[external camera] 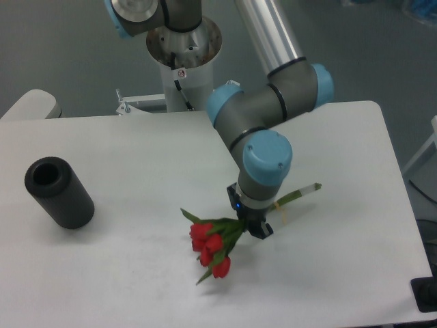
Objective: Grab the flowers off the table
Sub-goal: 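Lift the grasped red tulips up off the table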
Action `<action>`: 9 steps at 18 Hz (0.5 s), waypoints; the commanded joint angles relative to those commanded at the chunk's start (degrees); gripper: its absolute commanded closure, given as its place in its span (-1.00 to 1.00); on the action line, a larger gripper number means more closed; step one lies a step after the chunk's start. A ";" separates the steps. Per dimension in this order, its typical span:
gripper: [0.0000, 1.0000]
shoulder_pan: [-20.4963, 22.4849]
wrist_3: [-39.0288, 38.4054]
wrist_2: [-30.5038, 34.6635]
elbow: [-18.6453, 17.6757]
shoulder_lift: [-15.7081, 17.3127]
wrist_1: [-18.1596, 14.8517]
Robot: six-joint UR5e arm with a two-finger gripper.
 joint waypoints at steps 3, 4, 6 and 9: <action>0.77 0.44 0.00 0.09 2.64 -1.85 -0.96; 0.77 0.62 0.09 0.17 3.52 -2.37 -1.40; 0.77 0.71 0.09 0.35 5.01 -3.34 -2.63; 0.77 0.62 0.17 1.84 7.12 -4.31 -4.83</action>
